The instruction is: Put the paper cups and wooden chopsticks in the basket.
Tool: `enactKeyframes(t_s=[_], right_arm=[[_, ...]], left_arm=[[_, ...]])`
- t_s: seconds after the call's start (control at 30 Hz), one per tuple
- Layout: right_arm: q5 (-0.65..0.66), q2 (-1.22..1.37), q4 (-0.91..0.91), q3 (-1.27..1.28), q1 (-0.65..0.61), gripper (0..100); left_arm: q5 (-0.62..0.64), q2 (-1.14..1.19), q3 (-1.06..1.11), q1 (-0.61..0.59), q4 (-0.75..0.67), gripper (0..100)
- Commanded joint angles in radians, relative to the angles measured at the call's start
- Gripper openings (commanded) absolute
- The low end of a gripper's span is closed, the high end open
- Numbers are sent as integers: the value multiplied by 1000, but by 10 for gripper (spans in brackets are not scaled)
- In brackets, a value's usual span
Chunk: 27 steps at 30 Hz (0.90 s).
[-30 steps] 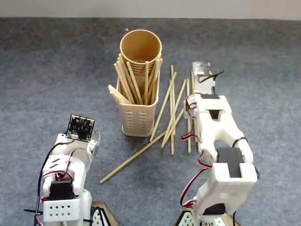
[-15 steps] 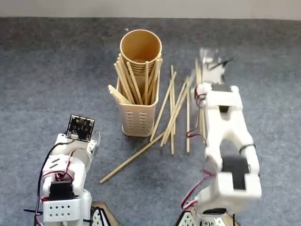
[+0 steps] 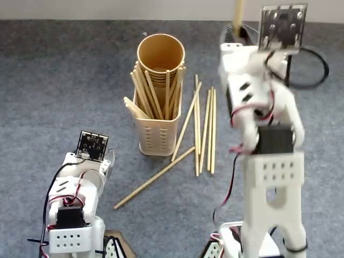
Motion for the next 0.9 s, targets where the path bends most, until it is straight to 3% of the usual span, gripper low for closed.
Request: enactKeyframes(t_s=[0.0,0.23,0.47,0.67,0.87], right_arm=[[-12,-111,-110,41,-131,4],[-91,-183,-341,278,-314,5],[-97,-182,-575,588,-332,5],[-25,-186,-582,693,-332,17],[51,-193,-570,759,-326,241]], left_arm=[[-8,-7,19,8,0,245],[-8,-7,19,8,0,245],[-8,-7,19,5,-2,245],[-8,-7,19,5,0,245],[-8,-7,19,5,0,245]])
